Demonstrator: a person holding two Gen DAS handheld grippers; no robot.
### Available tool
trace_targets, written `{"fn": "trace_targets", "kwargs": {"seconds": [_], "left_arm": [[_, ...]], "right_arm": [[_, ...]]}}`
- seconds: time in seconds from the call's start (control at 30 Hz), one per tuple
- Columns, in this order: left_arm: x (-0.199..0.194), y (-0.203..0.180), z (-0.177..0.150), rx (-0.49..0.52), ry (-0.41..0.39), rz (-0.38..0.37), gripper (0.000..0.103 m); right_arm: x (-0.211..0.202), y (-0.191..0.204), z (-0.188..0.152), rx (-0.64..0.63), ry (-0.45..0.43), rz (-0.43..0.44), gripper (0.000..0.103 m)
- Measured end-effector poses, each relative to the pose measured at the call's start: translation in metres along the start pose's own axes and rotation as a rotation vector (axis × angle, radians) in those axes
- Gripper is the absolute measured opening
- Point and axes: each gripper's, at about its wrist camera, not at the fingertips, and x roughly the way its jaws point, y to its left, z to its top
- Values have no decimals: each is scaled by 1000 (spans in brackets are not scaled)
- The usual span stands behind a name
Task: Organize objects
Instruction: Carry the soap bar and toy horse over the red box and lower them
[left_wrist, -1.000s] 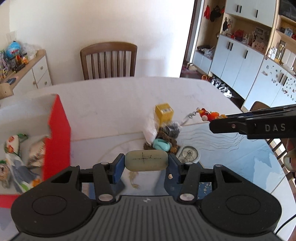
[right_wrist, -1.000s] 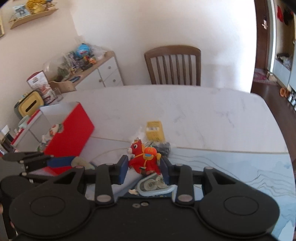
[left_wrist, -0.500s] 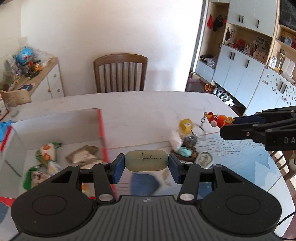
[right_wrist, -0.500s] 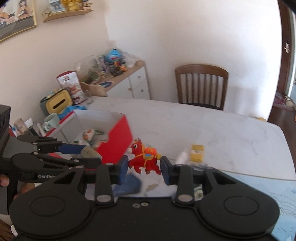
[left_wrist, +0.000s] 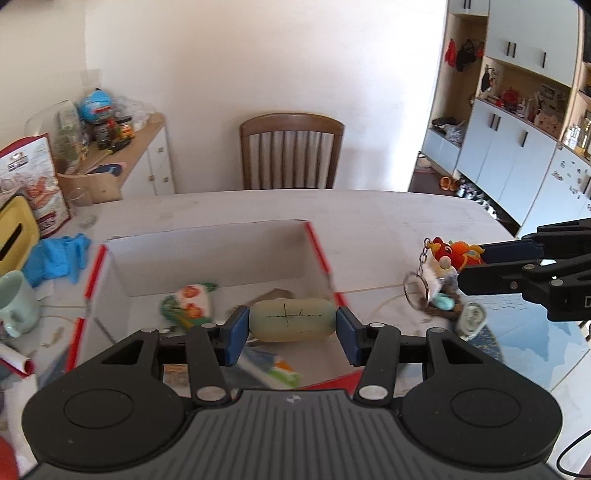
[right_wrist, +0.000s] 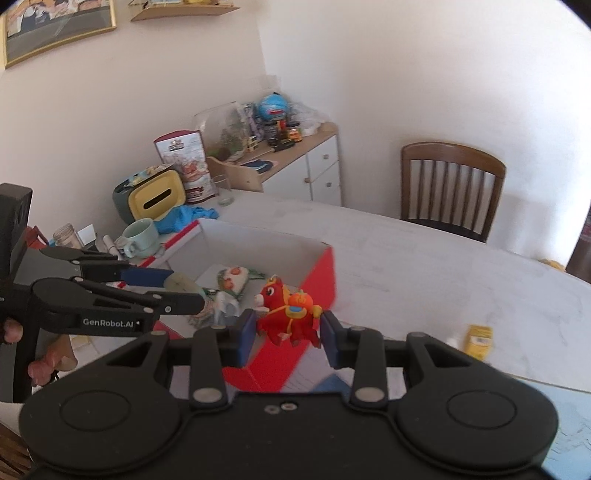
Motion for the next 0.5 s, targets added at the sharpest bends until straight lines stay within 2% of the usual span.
{"fn": "trace_targets", "kwargs": {"seconds": [0.3,0.5], "left_arm": [[2,57,6,0,-1,58,51],[18,85,9,3,13,87,51]], "right_arm": [[45,45,16,-57,38,22,36],[80,67,20,-95,87,17,36]]}}
